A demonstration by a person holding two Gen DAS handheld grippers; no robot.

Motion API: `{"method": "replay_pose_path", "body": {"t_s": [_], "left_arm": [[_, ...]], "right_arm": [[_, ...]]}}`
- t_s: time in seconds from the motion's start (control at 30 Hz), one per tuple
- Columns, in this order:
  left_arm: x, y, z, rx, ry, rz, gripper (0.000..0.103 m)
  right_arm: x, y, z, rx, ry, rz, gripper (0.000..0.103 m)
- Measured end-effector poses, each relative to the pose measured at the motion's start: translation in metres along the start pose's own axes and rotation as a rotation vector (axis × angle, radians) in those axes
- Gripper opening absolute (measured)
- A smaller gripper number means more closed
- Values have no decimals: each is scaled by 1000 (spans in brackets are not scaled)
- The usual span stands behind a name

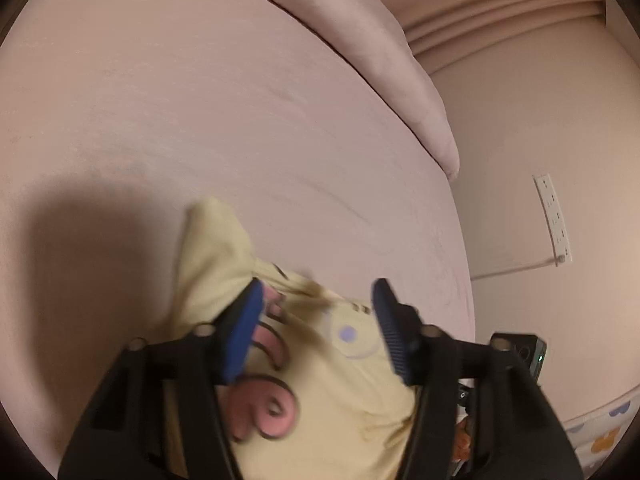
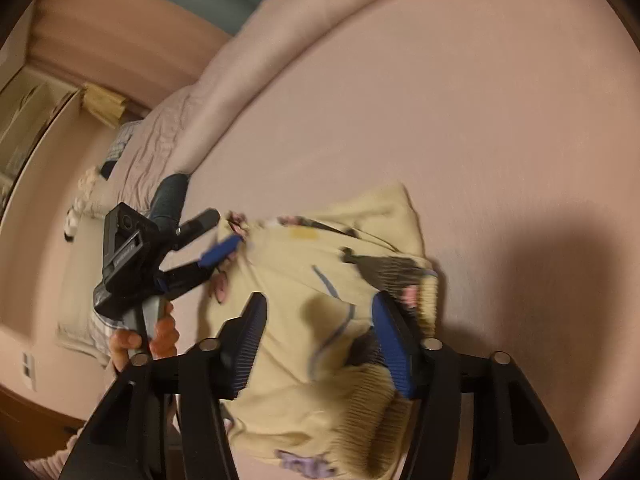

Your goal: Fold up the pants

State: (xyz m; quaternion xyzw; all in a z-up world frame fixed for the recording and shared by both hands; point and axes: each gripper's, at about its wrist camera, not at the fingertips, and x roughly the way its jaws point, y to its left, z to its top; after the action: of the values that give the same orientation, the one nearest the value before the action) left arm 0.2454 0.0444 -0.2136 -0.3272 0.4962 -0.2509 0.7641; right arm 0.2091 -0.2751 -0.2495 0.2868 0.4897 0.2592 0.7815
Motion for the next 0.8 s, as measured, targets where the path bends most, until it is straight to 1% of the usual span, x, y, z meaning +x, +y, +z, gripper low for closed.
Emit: {"method": "replay_pose_path", "body": {"t_s": [0.07,0.1,0.13,0.17,0.2,0.23,0.27,0.33,0.37,0.4,0.43,0.53,0.57,0.6,0.67,0.7,0.73,0.77,0.8], "left_arm": [[-4,5,3,-30,0,-32,51],[-9,5,3,-38,-5,-44,54],[-19,4,3,-31,-24,-55,61],[-33,1,1,-12,-46,-63,66],[-42,-1,-2,4,-59,-64,72],[-55,-3,-9,31,-71,-60,74],[-63,-6,-17,58,-72,-56,74],[-81,-5,-43,94,-54,-65,74],[-81,-3,-53,97,-38,-60,74],[-83,-1,-69,108,-11,-30,73],[-85,2,-82,121,-2,-14,73],[-88,14,-108,88,21,20,73],[-90,17,-113,74,21,25,73],[-92,21,-120,57,27,22,72],[-95,22,-130,48,36,13,67],[-95,20,-138,58,49,25,58],[-94,19,-141,67,62,30,43],[-90,17,-146,77,85,37,31],[-87,18,-149,87,102,60,12]], "right_arm": [[-4,2,0,-11,8,4,47],[-7,6,2,-16,22,-19,47],[-12,14,4,-32,29,-50,48],[-18,26,7,-81,25,-73,50],[-24,37,9,-136,17,-79,52],[-24,51,12,-182,15,-81,56],[-20,65,17,-220,20,-78,56],[-4,85,31,-260,38,-58,56],[14,96,40,-275,56,-46,56],[30,103,47,-283,75,-42,56],[43,107,50,-288,96,-36,56],[96,131,64,-296,185,6,56],[115,140,68,-307,207,-6,56],[121,143,68,-319,220,-18,56],[142,151,67,-346,270,-22,56],[149,154,65,-352,287,-30,56],[157,157,64,-369,304,-52,44],[157,157,64,-389,306,-76,21],[159,158,65,-415,297,-139,9]]}}
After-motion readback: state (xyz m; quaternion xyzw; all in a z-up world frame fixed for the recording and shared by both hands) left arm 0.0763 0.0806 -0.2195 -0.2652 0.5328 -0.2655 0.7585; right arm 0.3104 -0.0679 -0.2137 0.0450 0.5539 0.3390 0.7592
